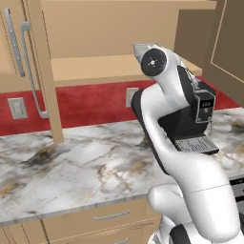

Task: Retrieve the tupperware and aluminum foil from the cabinet and place them on the dining counter near the plate with carrot and squash to prepare for storing leftovers.

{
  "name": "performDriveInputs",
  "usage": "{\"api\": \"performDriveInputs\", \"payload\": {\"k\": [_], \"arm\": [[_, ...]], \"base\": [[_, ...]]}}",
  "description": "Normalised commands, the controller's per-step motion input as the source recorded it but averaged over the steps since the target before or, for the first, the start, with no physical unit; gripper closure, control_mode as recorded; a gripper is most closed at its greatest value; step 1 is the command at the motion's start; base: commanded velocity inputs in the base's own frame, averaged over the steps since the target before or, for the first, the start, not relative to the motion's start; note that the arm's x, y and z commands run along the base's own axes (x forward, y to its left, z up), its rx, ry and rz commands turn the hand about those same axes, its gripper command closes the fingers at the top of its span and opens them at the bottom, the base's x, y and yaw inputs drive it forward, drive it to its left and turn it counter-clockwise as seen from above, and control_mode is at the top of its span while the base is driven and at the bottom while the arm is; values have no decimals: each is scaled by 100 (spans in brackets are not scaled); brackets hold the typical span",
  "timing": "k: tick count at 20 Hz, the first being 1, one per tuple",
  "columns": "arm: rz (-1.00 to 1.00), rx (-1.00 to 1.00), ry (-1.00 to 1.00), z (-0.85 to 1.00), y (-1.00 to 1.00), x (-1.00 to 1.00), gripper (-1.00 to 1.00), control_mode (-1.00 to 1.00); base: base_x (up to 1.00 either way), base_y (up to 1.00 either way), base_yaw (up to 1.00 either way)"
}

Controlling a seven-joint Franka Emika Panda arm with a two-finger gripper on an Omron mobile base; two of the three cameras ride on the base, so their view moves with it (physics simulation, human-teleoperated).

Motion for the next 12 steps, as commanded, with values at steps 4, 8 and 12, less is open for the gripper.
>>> {"api": "performDriveInputs", "payload": {"k": [4,8,12], "arm": [[0,2,5,0,-11,23,-100,-100],[0,2,5,2,-5,18,-100,-100],[0,0,2,2,0,20,-100,-100]], "base": [[0,0,0],[0,0,0],[0,0,0]]}}
